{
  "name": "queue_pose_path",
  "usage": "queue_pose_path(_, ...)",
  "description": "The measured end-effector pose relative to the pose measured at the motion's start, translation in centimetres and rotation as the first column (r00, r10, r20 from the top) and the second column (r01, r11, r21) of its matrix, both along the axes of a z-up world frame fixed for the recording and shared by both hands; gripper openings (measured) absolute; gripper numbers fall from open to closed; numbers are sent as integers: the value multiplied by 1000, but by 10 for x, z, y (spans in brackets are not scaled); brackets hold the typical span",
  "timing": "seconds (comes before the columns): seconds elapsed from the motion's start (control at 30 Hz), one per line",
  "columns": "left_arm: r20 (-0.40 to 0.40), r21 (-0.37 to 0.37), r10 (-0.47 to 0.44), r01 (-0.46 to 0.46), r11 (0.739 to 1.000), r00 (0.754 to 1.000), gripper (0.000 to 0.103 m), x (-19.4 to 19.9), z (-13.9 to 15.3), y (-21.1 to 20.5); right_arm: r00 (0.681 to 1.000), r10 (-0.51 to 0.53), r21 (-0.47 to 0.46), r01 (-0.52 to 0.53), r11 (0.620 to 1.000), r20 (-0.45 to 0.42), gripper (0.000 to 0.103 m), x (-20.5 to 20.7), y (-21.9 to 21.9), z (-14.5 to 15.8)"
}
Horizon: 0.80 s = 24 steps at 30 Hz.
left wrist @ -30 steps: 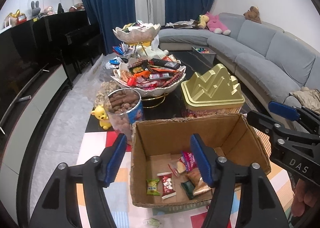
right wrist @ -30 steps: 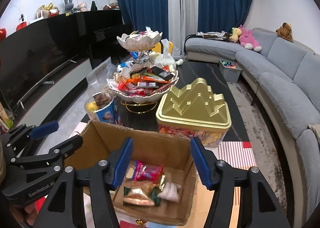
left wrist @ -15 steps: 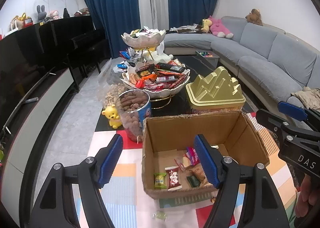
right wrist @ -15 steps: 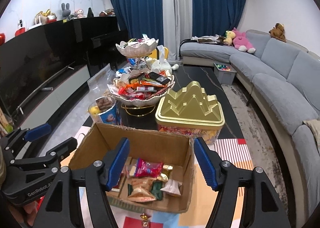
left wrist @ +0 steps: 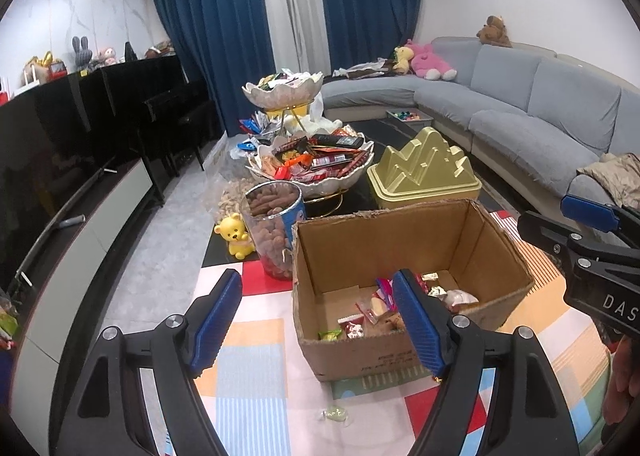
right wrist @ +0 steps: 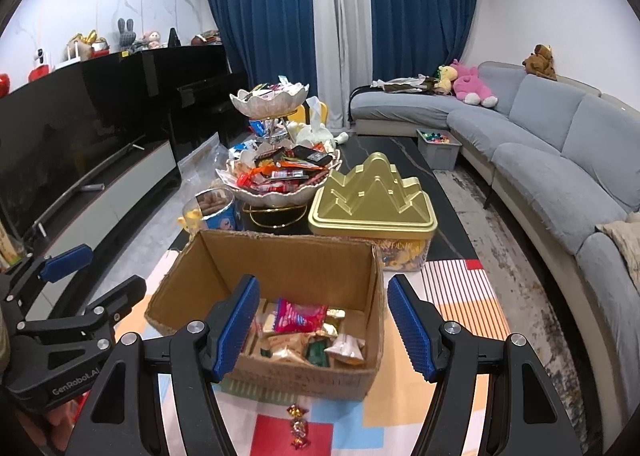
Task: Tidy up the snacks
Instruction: 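Withdraw both open tools from the box toward the remaining candies on the rug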
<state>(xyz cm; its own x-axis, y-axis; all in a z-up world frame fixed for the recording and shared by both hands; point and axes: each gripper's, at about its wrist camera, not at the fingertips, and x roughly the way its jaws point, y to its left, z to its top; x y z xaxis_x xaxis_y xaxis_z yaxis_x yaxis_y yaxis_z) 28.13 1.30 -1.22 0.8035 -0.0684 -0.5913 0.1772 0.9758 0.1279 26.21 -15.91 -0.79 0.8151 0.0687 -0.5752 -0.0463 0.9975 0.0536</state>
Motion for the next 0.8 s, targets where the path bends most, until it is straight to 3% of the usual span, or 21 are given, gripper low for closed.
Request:
queue_pose_path(0.23, 3, 8, -18, 18, 1000, 1000, 78, -20, -17, 1, 1000, -8, 1, 8, 1000, -15, 67, -19, 2, -20)
queue_pose_path(0.8, -73, 31, -49, 51, 998, 996, 78, -48, -91, 9, 995, -8, -73, 1, 997, -104, 67, -47, 15, -93)
